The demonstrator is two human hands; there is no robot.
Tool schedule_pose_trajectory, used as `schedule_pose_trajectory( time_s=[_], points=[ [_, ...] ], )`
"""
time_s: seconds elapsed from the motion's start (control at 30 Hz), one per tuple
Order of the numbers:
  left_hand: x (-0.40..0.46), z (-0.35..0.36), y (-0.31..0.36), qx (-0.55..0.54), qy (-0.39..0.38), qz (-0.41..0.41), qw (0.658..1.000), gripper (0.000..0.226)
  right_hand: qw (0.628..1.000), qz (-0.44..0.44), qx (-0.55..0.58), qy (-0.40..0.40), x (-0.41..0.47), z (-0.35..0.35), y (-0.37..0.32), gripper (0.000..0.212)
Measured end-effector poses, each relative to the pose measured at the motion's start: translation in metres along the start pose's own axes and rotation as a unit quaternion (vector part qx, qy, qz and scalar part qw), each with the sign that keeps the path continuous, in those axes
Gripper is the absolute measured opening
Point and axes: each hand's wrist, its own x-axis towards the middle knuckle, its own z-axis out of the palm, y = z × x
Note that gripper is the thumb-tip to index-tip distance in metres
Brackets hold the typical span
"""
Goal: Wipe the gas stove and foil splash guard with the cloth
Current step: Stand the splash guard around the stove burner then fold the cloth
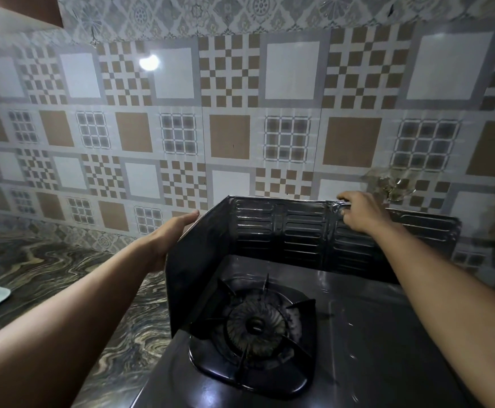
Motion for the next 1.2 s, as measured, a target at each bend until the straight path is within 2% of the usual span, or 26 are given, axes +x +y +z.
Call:
schedule_pose_trajectory(
  time_s=[0.2,0.3,0.43,0.57,0.87,0.93,1.07,1.2],
  points=[
    [-0.016,-0.020,-0.006,0.004,0.022,-0.015,1.000,0.066,1.000,-0.016,0.016,-0.013,-0.023,-0.010,-0.027,0.047],
    [-0.025,-0.030,-0.012,0.028,0.045,-0.001,0.999,0.080,0.999,-0.026,0.026,-0.016,-0.042,-0.015,-0.042,0.046],
    [-0.037,-0.039,-0.025,0.038,0.071,0.022,0.996,0.065,0.998,-0.042,0.049,-0.025,-0.075,-0.018,-0.064,0.045],
    [-0.056,-0.046,-0.039,0.030,0.068,0.024,0.997,0.082,0.995,-0.063,0.053,-0.047,-0.114,-0.019,-0.089,0.045],
    [-0.086,-0.070,-0.084,0.017,0.095,0.032,0.995,0.078,0.986,-0.113,0.059,-0.109,-0.237,-0.019,-0.167,0.039],
    [-0.097,-0.074,-0.105,0.034,0.101,0.019,0.994,0.067,0.982,-0.112,0.068,-0.137,-0.268,-0.013,-0.182,0.035],
    [-0.121,-0.079,-0.163,0.139,0.101,-0.017,0.985,0.017,0.967,-0.121,0.081,-0.210,-0.328,0.014,-0.208,0.028],
    [-0.149,-0.086,-0.229,0.281,0.061,-0.059,0.956,0.019,0.945,-0.110,0.076,-0.298,-0.387,0.056,-0.228,0.027]
  ],
)
